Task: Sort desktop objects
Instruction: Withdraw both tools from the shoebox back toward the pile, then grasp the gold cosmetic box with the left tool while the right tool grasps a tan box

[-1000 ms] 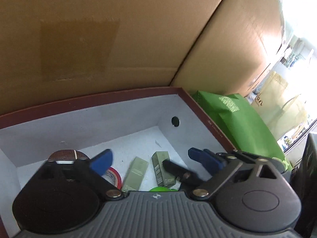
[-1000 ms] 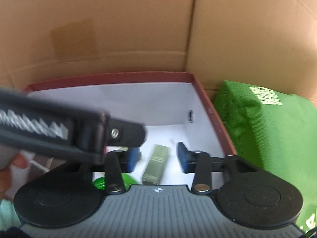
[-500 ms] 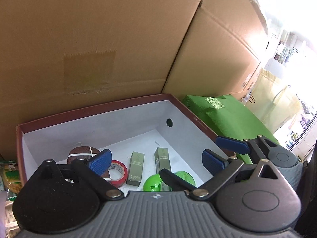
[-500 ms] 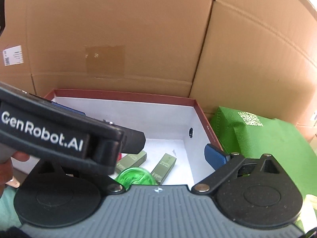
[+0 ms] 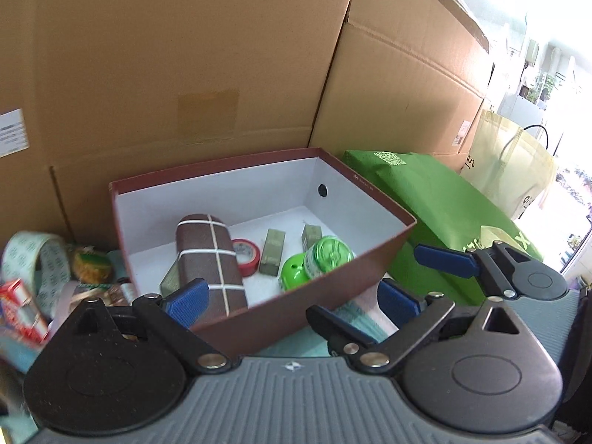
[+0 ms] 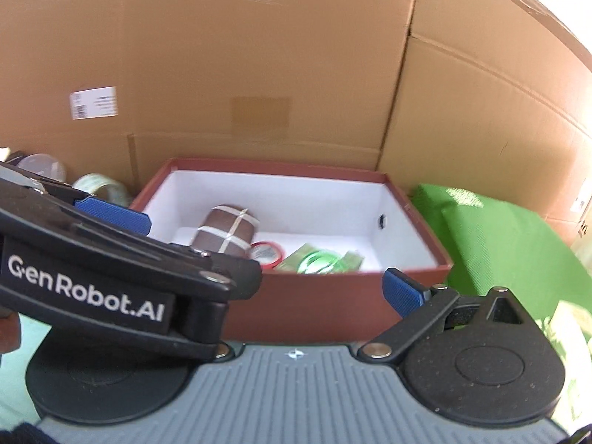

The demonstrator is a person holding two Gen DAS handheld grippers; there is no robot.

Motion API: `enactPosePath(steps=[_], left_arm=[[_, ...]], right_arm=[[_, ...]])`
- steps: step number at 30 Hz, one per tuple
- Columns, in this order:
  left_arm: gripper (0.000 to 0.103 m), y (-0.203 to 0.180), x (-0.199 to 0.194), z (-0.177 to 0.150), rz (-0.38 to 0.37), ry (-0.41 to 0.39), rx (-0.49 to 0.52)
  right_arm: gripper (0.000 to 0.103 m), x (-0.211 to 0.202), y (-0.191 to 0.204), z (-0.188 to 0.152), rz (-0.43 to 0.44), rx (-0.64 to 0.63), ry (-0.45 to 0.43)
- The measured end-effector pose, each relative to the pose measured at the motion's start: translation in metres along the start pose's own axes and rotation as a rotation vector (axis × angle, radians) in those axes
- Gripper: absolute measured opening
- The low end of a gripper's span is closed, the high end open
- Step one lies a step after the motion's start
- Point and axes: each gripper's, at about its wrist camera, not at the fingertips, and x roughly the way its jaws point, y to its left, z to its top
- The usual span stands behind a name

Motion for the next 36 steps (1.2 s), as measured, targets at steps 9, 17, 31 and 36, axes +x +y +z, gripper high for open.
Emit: enactPosePath(steps=[9,17,31,36], left_arm=[[0.1,0.006,-0.047,-0.046,0.066,-0.041,0.002],[0.1,0.027,-0.069,-0.081,0.132,-0.012,-0.042],[0.1,0.09,-0.101,-0.135,0.239,0.028,-0.119],[0.1,0.127,-0.126,-0.139,0.297,-0.025,-0.173]], right_arm=[[0.099,-0.036,0.037,-0.033,0.067,0.058,-0.007],[0.099,-0.041,0.075,-0.058,0.15,0.091,0.056],[0.099,-0.025,0.153,-0.088,0.316,0.025,0.172],[0.098,-0.02,0.176,-0.084,0.334,-0.035,0.164]])
